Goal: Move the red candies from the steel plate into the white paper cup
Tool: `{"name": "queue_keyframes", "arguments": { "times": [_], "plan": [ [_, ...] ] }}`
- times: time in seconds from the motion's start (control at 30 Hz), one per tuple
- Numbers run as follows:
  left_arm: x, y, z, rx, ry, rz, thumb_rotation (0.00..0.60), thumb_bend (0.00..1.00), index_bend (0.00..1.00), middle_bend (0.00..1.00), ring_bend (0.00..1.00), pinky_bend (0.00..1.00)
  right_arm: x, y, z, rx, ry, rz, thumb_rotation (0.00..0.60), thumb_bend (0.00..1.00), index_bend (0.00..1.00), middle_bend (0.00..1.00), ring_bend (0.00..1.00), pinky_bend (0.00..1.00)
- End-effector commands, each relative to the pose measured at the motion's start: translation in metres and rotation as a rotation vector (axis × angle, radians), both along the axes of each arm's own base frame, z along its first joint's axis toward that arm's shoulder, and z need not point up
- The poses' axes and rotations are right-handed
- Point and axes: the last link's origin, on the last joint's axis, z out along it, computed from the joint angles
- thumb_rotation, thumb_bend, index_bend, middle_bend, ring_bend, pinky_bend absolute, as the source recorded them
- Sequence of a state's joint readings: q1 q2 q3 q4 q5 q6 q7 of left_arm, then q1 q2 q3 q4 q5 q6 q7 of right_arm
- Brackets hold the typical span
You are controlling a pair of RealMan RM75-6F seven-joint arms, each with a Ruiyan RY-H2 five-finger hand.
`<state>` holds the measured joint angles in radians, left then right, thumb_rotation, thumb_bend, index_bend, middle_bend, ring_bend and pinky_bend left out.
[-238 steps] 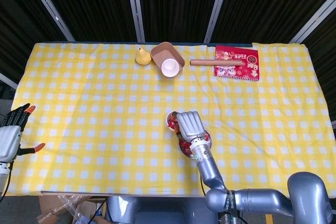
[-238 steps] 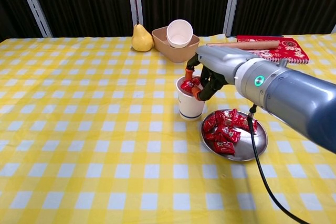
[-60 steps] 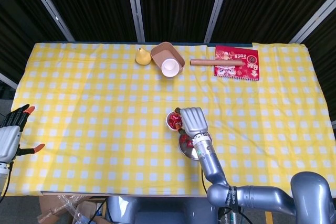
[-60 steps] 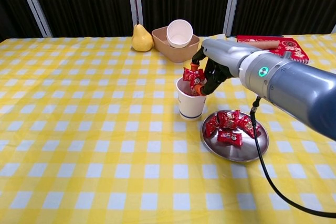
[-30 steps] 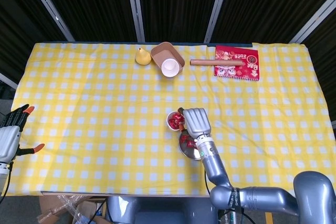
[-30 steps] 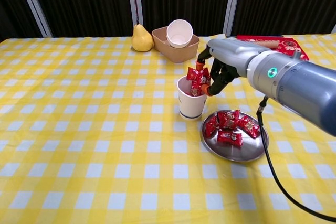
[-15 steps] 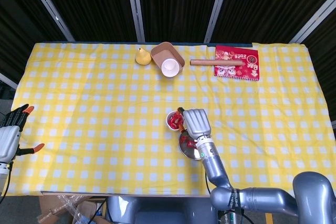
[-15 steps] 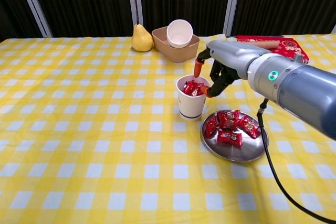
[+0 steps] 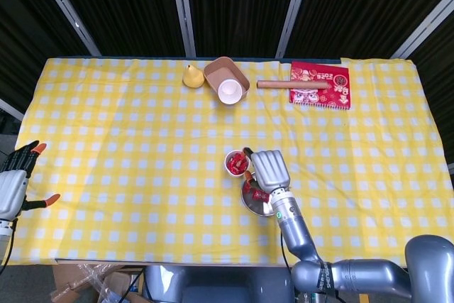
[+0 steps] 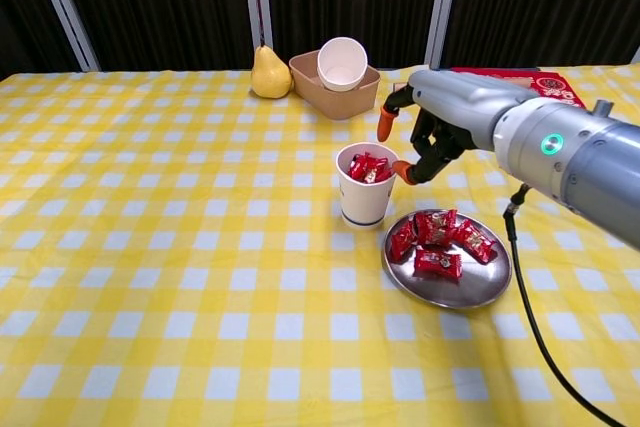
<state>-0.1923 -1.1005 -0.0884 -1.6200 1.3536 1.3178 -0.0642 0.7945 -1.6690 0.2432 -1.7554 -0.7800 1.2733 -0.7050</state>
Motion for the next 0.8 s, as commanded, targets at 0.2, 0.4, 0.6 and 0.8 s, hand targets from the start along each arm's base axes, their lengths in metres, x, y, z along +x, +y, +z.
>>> {"name": "queue_keyframes", "arguments": {
  "times": [0.2, 0.4, 0.6, 0.8],
  "plan": [
    [0.001, -0.001, 0.0, 0.01, 0.003, -0.011, 0.6, 0.0, 0.0, 0.0, 0.0, 0.0, -0.025, 0.029, 0.008, 0.033, 0.011, -0.037, 0.6, 0.46, 0.32, 0.85, 0.92, 0.95],
    [0.001, -0.002, 0.0, 0.02, 0.006, -0.014, 0.6, 0.0, 0.0, 0.0, 0.0, 0.0, -0.047, 0.042, 0.008, 0.058, 0.025, -0.093, 0.6, 0.46, 0.31, 0.85, 0.92, 0.95],
    [0.002, -0.002, 0.0, 0.026, 0.005, -0.012, 0.6, 0.0, 0.0, 0.0, 0.0, 0.0, -0.062, 0.05, -0.001, 0.095, 0.046, -0.123, 0.6, 0.45, 0.27, 0.85, 0.92, 0.95],
    [0.001, -0.001, 0.0, 0.03, 0.005, -0.01, 0.6, 0.0, 0.0, 0.0, 0.0, 0.0, -0.067, 0.047, -0.01, 0.111, 0.051, -0.143, 0.6, 0.45, 0.22, 0.85, 0.92, 0.95]
  ]
}}
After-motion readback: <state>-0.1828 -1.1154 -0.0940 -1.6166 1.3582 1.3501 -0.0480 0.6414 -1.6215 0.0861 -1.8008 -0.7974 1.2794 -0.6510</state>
